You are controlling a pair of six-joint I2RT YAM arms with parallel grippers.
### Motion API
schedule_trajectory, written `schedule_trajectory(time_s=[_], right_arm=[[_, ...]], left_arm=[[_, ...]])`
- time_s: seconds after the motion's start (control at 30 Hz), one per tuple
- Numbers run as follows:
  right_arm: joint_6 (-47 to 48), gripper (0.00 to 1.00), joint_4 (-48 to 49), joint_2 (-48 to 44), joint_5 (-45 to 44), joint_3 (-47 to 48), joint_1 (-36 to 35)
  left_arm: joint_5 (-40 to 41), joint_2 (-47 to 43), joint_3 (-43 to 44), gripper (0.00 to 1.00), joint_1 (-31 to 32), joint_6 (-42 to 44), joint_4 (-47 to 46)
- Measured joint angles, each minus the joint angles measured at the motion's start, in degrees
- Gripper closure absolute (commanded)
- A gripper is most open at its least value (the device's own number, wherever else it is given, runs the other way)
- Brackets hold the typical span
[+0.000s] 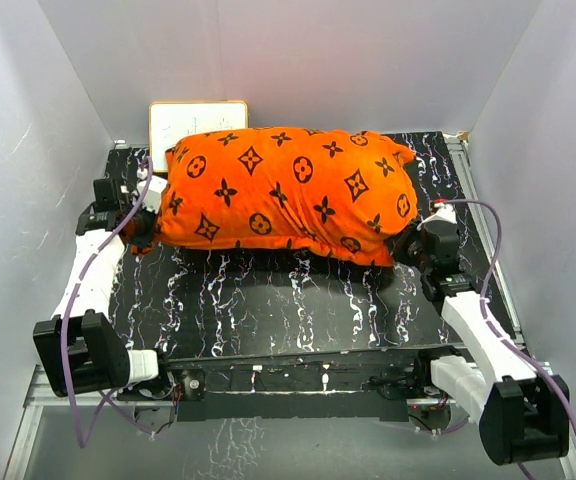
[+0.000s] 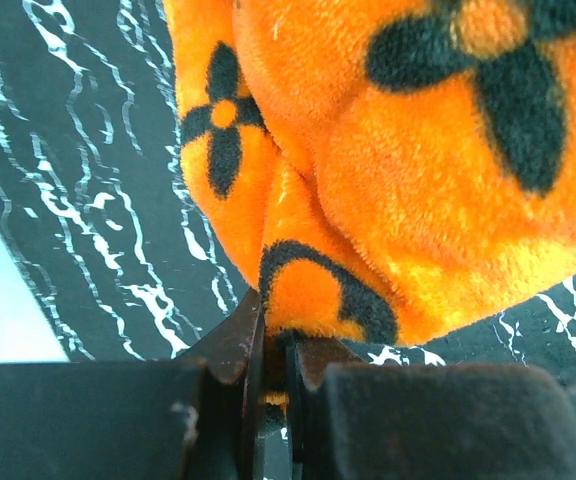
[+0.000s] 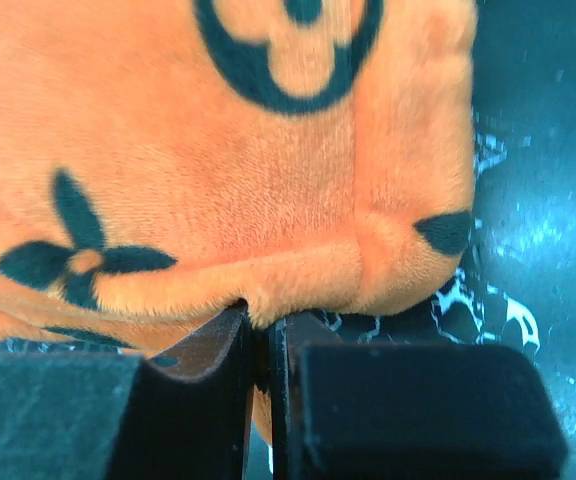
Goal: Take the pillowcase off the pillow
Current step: Turn over the pillow at the center of the board.
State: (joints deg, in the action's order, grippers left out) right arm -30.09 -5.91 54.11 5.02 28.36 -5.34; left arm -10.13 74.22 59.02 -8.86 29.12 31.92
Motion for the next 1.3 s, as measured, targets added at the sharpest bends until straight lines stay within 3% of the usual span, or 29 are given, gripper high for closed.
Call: schedule_trajectory(time_s=[0.3, 0.5, 0.73, 0.97, 1.1, 1.3], right_arm=[[-3.06, 0.92, -3.39, -4.59, -6.60, 8.44, 0.85], [-3.19, 0.92, -8.22, -3.72, -6.12, 18.27, 2.43], [-1.68, 0.92, -12.31, 1.62, -4.70, 39.95, 2.47], [-0.35, 0.92, -22.56, 8.26, -5.33, 60.50, 2.47], [-0.31, 0.92, -23.67, 10.10, -5.55, 64.87, 2.47], [-0.37, 0.92, -21.09, 12.35, -5.95, 57.05, 2.47]], left_arm=[[-1.49, 0.00, 11.93, 1.00, -3.15, -0.09, 3.54], [-4.98, 1.92, 20.52, 1.00, -7.32, -0.17, 9.90], [-7.78, 8.83, 47.34, 1.00, -8.28, -2.27, 18.95], [-9.66, 14.88, 72.26, 1.00, -8.39, -3.65, 29.07], [-9.88, 12.96, 70.75, 1.00, -8.68, -3.87, 29.44], [-9.66, 10.67, 52.52, 1.00, -8.68, -3.80, 25.86]])
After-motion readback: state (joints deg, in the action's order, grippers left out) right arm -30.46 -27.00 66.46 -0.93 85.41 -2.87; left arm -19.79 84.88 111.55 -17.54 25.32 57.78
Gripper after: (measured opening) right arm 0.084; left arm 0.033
